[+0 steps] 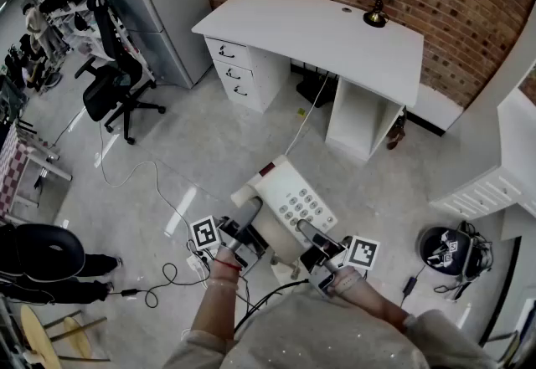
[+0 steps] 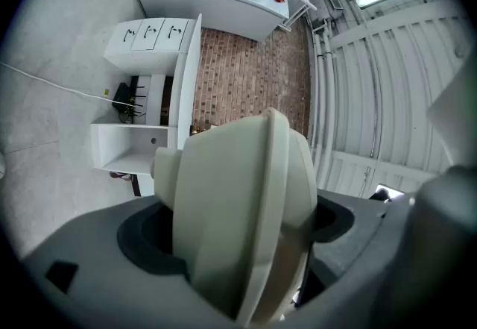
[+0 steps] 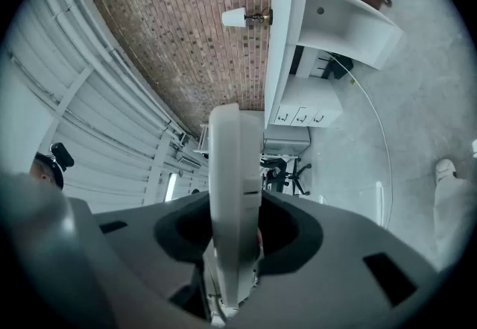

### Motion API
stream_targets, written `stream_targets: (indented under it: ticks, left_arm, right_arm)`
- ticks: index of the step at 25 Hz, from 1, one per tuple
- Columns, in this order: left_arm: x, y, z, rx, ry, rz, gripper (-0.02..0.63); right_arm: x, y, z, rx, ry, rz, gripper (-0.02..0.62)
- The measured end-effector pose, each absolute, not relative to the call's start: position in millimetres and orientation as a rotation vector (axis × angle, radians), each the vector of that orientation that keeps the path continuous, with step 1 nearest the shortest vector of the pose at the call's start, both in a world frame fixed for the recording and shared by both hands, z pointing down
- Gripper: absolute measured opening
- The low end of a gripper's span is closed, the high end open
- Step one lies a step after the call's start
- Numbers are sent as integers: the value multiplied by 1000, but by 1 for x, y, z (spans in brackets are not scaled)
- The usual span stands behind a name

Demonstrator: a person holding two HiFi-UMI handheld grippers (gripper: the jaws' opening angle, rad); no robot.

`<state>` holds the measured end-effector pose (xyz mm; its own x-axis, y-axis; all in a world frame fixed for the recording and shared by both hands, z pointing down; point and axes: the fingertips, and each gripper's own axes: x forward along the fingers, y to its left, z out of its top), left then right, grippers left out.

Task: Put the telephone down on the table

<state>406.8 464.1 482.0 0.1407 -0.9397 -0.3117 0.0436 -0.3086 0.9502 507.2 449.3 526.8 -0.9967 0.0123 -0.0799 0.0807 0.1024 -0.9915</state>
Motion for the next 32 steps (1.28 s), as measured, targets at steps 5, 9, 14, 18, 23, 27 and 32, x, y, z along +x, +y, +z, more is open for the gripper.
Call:
stream_targets:
  ticks: [5, 9, 14, 18, 23, 27, 32]
  left_arm:
    - [367, 436, 482, 1472, -905, -1330, 465]
    - [327, 417, 482, 1464, -910, -1317, 465]
    - [281, 400, 480, 1463, -925, -1334, 465]
    - [250, 391, 480, 1475, -948, -1359, 465]
    - [215, 389, 477, 1471, -995, -1397, 465]
    - [204, 385, 466, 1472, -1008, -1412, 465]
    - [202, 371, 462, 1493, -984, -1372, 465]
  right_arm:
    - [467, 423, 525, 74, 2268, -2100, 153]
    - [428, 404, 526, 62, 2277, -2089, 153]
    - [381, 385, 524, 93, 2293, -2086, 153]
    - [349, 372, 521, 140, 2320, -2072, 153]
    - [315, 362, 521, 184, 2359, -2053, 153]
    - [302, 358, 510, 205, 2335, -2073, 153]
    - [301, 349, 509, 169, 2316, -2069, 154]
